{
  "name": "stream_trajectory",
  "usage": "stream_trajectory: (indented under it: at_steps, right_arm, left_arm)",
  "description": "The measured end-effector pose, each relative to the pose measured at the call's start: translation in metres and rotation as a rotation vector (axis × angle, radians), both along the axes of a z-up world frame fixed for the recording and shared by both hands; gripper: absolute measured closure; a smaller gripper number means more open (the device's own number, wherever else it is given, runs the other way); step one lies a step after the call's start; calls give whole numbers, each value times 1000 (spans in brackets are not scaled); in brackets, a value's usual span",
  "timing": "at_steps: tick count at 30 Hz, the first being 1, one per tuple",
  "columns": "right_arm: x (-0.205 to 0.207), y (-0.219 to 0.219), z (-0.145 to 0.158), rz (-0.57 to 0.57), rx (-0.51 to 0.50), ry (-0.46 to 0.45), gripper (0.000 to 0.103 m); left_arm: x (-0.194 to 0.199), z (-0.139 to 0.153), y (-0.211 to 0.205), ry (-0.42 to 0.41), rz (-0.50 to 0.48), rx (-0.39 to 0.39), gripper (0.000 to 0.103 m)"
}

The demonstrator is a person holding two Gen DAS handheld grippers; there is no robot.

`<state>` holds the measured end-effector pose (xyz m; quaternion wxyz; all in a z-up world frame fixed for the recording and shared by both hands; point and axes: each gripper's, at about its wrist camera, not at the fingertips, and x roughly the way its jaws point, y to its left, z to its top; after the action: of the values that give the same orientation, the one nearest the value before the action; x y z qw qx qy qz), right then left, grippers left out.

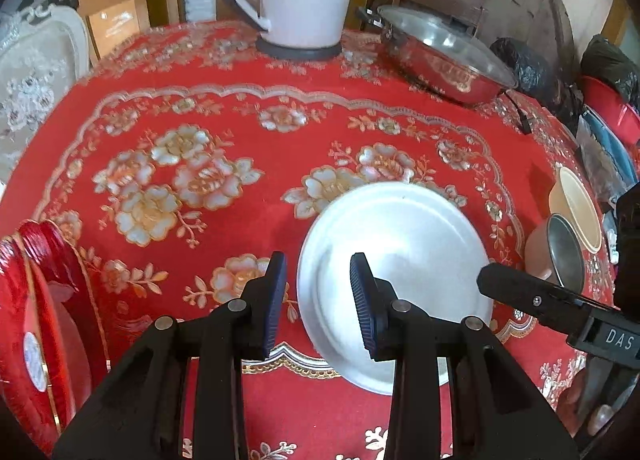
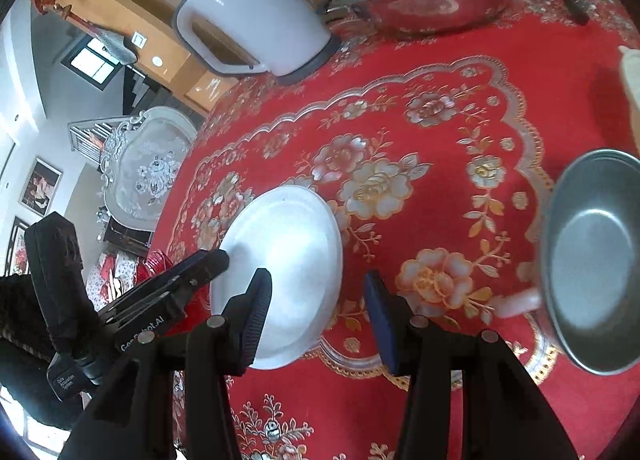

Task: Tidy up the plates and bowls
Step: 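Move both grippers to the small white plate and close on its rim, then carry the white plate with both grippers onto the red plate and open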

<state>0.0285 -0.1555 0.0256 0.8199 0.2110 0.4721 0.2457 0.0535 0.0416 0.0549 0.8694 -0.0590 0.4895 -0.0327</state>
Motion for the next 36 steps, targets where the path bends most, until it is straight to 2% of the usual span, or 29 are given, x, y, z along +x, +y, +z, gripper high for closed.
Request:
stream_trajectory:
  at_steps: [12, 23, 25, 27, 31, 32, 36]
  right_arm:
    - [5, 3, -6, 7, -19, 2, 55]
    - [3, 9, -5, 37, -55, -46, 56]
    - [3, 9, -5, 47, -52, -54, 56]
    - [3, 10, -8, 61, -57, -56, 59]
    - [4, 9, -15, 59, -74, -50, 64]
    - [4, 10, -17, 64, -77, -47, 70]
    - [0, 16, -16, 74, -117, -61, 73]
  left_arm:
    - [9, -16, -6, 37, -17, 6, 71]
    - [7, -23, -14, 36, -50, 65, 71]
    - [6, -24, -16, 28, -56, 76, 75]
    - [6, -26, -17, 31, -63, 83, 82]
    - [5, -30, -20, 35, -79, 89, 84]
    - [4, -30, -21, 30, -81, 95, 84]
    - [4, -27, -22, 22, -86, 95, 85]
